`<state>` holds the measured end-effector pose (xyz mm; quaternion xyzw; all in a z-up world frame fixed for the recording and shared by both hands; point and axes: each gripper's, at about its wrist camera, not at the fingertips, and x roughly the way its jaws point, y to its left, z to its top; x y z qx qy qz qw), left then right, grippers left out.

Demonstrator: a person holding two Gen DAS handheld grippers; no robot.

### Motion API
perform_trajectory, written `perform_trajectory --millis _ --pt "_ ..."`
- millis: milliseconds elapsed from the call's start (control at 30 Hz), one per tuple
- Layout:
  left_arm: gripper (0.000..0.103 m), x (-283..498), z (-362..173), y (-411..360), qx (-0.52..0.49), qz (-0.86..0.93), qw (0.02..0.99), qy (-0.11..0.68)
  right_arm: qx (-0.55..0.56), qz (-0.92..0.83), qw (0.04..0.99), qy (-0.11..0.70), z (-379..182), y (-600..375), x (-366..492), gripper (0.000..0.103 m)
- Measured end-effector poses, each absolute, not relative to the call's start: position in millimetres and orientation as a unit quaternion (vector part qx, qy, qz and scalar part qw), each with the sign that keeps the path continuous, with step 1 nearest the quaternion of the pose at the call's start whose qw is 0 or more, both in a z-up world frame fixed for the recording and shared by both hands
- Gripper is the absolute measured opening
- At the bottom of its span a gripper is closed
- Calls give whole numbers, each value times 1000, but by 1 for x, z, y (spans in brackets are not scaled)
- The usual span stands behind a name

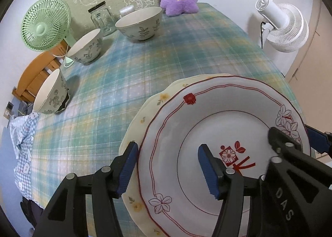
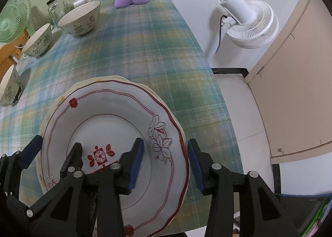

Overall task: Organize plates and bowls
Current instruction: 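Lower the red-rimmed plate onto the yellow plate stack, then open both grippers and pull back from the stack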

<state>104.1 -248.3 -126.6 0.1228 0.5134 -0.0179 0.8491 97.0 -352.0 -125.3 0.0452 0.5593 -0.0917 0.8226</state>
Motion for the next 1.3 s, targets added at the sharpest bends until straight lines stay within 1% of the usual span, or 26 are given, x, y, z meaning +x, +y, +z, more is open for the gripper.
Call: perform_trajectory --millis 33,100,233,300,500,867,1033,1133,1200,1300 --pt "67 104 -126 -247 115 -24 848 517 47 -86 823 559 -125 -351 97 60" --pt "67 105 -123 -243 104 -25 848 519 46 -79 828 554 -121 -348 98 61" --pt "71 107 -108 -227 78 -20 854 514 38 -67 841 535 -104 -339 100 70" --pt "73 108 -99 -217 66 -21 859 508 42 -54 849 524 -93 -332 101 70" --pt "74 110 -71 -179 54 -34 878 474 39 -31 861 505 -64 -298 107 70" --pt "74 129 -37 -96 62 -34 888 455 42 -34 875 482 -30 -212 121 70" --pt "74 143 -29 -51 45 -48 888 456 44 -38 885 462 -19 -168 129 70" --pt "72 149 -25 -29 47 -48 893 445 36 -41 886 460 -15 -144 136 70" --pt "69 152 -26 -18 54 -48 896 438 30 -41 885 462 -14 -130 143 70" --pt "68 162 -28 2 51 -53 896 437 50 -32 880 472 -16 -111 155 70"
